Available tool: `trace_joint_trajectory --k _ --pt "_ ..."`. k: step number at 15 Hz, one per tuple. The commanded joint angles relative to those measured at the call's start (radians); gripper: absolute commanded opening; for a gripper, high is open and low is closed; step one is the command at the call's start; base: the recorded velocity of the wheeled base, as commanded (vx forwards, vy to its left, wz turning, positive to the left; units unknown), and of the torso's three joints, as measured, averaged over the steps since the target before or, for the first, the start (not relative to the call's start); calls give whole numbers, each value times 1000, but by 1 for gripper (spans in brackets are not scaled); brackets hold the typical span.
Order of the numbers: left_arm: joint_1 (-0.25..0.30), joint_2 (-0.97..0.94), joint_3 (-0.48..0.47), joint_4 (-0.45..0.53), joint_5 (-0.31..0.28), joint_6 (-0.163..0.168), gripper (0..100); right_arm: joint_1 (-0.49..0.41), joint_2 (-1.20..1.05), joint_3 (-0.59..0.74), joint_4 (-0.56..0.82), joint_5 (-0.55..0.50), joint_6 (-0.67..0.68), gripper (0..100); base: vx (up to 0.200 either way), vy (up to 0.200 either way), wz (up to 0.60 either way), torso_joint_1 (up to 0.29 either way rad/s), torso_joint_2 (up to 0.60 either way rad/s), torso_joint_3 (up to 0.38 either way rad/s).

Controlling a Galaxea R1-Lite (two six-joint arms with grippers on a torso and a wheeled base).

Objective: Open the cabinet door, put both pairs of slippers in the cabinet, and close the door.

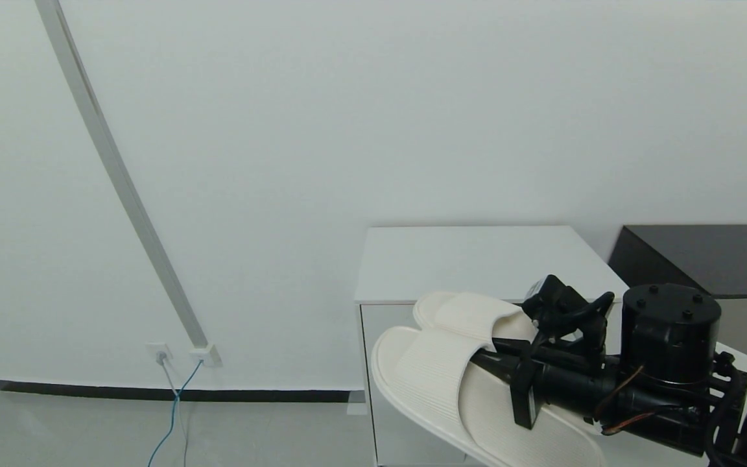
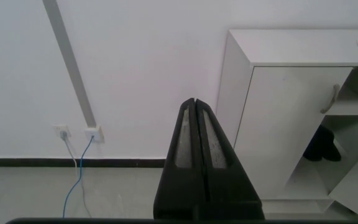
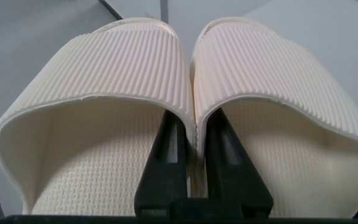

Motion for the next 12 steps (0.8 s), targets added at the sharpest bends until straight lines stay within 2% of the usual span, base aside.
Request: trace_joint_trajectory --k 1,12 --pt "0 1 0 0 0 0 0 3 4 1 0 1 0 0 0 -200 0 2 -2 2" --pt "0 1 0 0 -4 0 0 5 2 5 1 1 0 0 0 -200 0 2 2 2"
